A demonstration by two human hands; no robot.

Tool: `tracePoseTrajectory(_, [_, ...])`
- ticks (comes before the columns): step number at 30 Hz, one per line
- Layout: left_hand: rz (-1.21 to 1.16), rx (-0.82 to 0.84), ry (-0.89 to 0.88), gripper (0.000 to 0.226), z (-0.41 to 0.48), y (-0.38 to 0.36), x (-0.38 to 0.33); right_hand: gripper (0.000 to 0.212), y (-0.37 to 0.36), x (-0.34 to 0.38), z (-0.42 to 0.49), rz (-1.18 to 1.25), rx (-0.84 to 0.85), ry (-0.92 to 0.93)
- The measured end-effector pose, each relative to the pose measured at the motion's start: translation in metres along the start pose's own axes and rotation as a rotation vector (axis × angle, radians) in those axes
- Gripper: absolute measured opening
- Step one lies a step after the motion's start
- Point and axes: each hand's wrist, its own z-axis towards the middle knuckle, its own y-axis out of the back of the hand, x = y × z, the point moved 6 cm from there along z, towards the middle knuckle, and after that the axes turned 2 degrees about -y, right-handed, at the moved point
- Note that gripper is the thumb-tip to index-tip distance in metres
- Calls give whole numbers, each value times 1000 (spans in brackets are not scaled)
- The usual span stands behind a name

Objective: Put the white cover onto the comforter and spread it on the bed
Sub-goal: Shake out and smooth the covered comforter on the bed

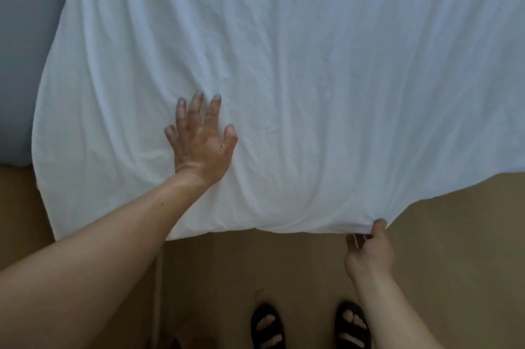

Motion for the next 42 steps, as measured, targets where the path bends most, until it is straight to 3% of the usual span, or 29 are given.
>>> tracePoseTrajectory(4, [-9,100,-8,73,5,-10,-15,40,-31,30,-15,398,322,-76])
tracePoseTrajectory(7, [-11,90,-45,73,5,-13,-30,51,-44,69,-7,493,343,-46])
tracePoseTrajectory(9, [-11,71,-107,75,11,-12,-46,45,-46,91,5,414,327,-40])
tracePoseTrajectory(12, [-31,89,-191,78,24,-18,-87,41,-34,115,20,301,228,-28])
tracePoseTrajectory(17, [-10,169,-269,75,33,-47,-156,35,54,97,52,324,-187,-56])
tracePoseTrajectory(19, [26,176,-281,75,36,-52,-173,38,67,92,59,346,-227,-79])
tracePoseTrajectory(21, [42,179,-300,74,43,-55,-193,48,63,97,67,386,-104,-87])
tracePoseTrajectory(24, [50,166,-359,75,53,-57,-236,83,43,114,57,442,204,-114])
tracePoseTrajectory(26, [29,170,-410,75,60,-62,-271,77,34,131,61,489,264,-135])
tracePoseTrajectory(31, [12,162,-486,70,61,-76,-341,47,16,189,108,478,185,-119])
tracePoseTrajectory(36, [72,192,-556,73,56,-88,-387,34,11,211,127,373,238,-278])
tracePoseTrajectory(40, [98,216,-570,71,47,-97,-416,20,53,234,137,540,-25,-321])
tracePoseTrajectory(42, [136,229,-572,67,43,-101,-424,12,91,248,133,480,-187,-172])
